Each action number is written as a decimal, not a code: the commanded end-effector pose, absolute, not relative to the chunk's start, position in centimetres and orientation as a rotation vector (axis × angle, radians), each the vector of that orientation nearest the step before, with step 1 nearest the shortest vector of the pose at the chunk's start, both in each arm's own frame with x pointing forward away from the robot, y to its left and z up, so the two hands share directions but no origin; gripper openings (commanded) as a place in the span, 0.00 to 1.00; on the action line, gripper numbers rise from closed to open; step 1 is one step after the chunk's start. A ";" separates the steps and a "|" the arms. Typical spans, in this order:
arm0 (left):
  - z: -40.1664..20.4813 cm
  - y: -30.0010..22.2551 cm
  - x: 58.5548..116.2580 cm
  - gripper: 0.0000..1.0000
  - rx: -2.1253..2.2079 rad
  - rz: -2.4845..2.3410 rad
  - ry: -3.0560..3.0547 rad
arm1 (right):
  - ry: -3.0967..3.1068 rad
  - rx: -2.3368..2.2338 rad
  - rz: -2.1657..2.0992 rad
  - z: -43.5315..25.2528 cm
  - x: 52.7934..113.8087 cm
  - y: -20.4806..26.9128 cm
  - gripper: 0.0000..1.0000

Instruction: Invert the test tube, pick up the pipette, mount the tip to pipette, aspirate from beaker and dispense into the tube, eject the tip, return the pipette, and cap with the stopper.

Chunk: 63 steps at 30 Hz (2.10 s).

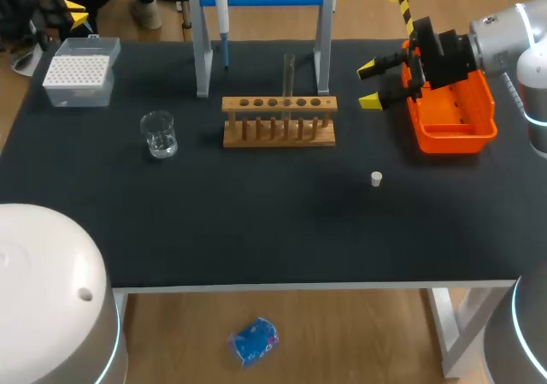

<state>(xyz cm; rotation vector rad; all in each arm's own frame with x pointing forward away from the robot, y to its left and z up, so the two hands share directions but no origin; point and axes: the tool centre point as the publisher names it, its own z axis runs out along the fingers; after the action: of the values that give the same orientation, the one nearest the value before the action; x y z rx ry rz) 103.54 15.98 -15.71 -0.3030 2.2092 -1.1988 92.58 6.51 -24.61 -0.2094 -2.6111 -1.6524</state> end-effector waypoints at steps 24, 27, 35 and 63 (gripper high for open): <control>-15.6 16.1 103.8 0.00 -0.293 -1.205 2.231 | -2.464 0.004 -1.830 -26.0 84.6 11.0 1.00; -15.6 16.1 103.8 0.00 -0.293 -1.205 2.231 | -2.423 0.024 -1.875 -26.0 83.8 11.8 1.00; -15.6 16.1 103.8 0.00 -0.293 -1.205 2.231 | -2.389 0.035 -1.899 -26.6 82.7 12.5 1.00; -15.6 16.1 103.8 0.00 -0.293 -1.205 2.231 | -2.241 0.116 -2.122 -27.1 81.9 13.4 1.00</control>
<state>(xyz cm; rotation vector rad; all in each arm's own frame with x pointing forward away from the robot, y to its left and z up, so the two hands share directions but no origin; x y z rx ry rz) 103.74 16.03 -15.70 -0.2938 2.2265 -1.2050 81.97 13.48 -26.68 0.1122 -2.2494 -2.1089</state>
